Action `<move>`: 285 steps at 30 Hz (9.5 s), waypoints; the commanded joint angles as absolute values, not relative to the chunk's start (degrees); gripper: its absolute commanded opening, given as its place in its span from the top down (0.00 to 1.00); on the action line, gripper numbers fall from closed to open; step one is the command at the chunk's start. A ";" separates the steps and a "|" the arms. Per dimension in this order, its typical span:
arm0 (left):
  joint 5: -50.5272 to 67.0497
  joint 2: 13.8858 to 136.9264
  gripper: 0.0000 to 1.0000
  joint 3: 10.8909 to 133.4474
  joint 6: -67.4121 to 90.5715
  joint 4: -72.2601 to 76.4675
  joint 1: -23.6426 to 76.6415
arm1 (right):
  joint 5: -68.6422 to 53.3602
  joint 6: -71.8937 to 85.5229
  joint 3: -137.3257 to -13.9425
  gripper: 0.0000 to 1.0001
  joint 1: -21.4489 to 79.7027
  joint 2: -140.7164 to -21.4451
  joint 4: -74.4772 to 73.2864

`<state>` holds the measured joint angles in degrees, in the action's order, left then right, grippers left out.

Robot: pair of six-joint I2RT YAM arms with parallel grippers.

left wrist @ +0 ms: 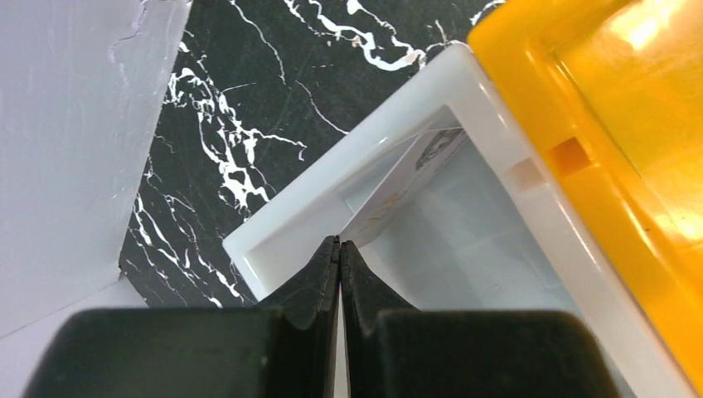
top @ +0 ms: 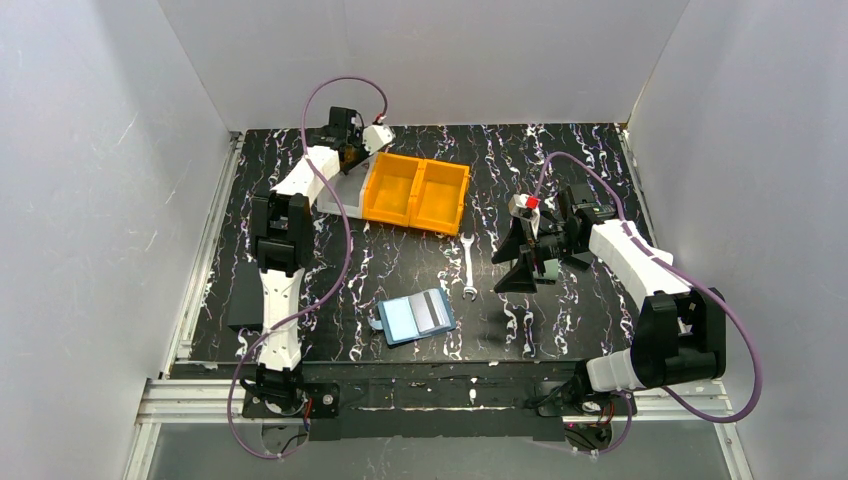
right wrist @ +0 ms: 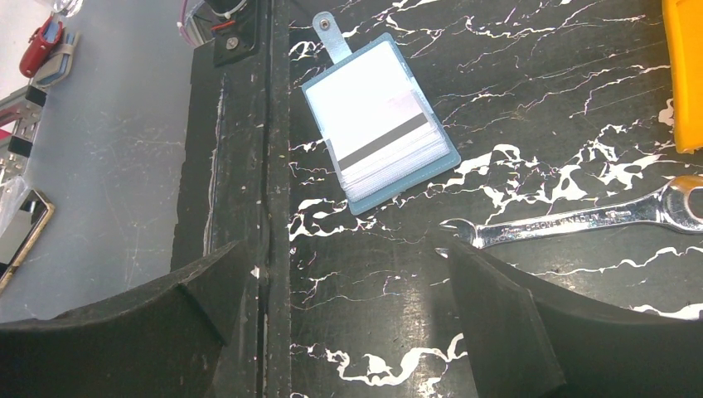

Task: Take the credit cards out of the card holder
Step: Place the credit card in the storage box, then remove the credit card from the card holder.

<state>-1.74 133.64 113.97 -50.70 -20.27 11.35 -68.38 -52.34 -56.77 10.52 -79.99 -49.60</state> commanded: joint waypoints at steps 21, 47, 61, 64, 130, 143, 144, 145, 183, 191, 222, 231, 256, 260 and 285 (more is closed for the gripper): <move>0.92 129.47 0.97 115.68 -42.87 -18.97 10.73 | -70.37 -52.91 -57.13 0.02 9.81 -79.81 -50.52; 27.85 68.16 0.20 51.52 31.66 -6.20 11.99 | -64.09 -53.53 -55.87 0.02 8.09 -78.67 -48.53; 15.04 42.73 0.22 41.82 36.17 -22.95 28.35 | -62.96 -53.87 -53.75 0.02 7.91 -75.92 -46.68; 9.91 40.90 0.22 40.89 37.58 -24.98 33.65 | -63.55 -54.15 -53.28 0.02 7.90 -75.94 -46.62; 1.37 55.44 0.23 32.94 53.93 -8.61 51.33 | -64.91 -54.92 -51.77 0.02 9.10 -79.62 -46.29; -8.94 71.51 0.33 45.14 56.77 -19.23 58.70 | -62.64 -40.77 -49.38 0.02 13.20 -80.26 -35.33; -9.86 73.37 0.33 46.40 57.75 -20.58 59.02 | -62.05 -38.33 -48.92 0.02 13.45 -80.13 -33.21; -11.23 75.24 0.33 47.95 58.79 -22.98 59.38 | -61.44 -36.42 -48.53 0.02 13.79 -80.00 -31.63; -17.51 101.53 0.32 72.46 65.29 -45.42 61.70 | -59.41 -34.15 -48.77 0.02 14.59 -80.07 -30.42; -16.24 103.64 0.31 72.19 65.73 -45.19 61.59 | -59.49 -34.43 -48.76 0.02 14.59 -79.90 -30.70; -1.94 78.38 0.62 40.49 63.12 -13.42 53.77 | -61.50 -34.66 -48.47 0.02 14.66 -80.28 -31.11; -3.08 71.64 0.70 36.52 59.61 -12.98 52.34 | -60.80 -21.12 -45.71 0.11 25.76 -82.54 -19.76; -2.58 75.18 0.89 31.00 60.11 -7.29 51.13 | -55.02 2.41 -52.80 0.65 40.09 -99.42 -6.31; -1.80 76.79 0.89 31.43 59.96 -6.15 51.14 | -58.53 4.35 -52.03 0.63 40.08 -98.74 -3.88; -0.62 79.98 0.89 31.78 60.00 -4.44 51.05 | -47.53 2.29 -50.95 0.52 38.60 -97.60 -7.09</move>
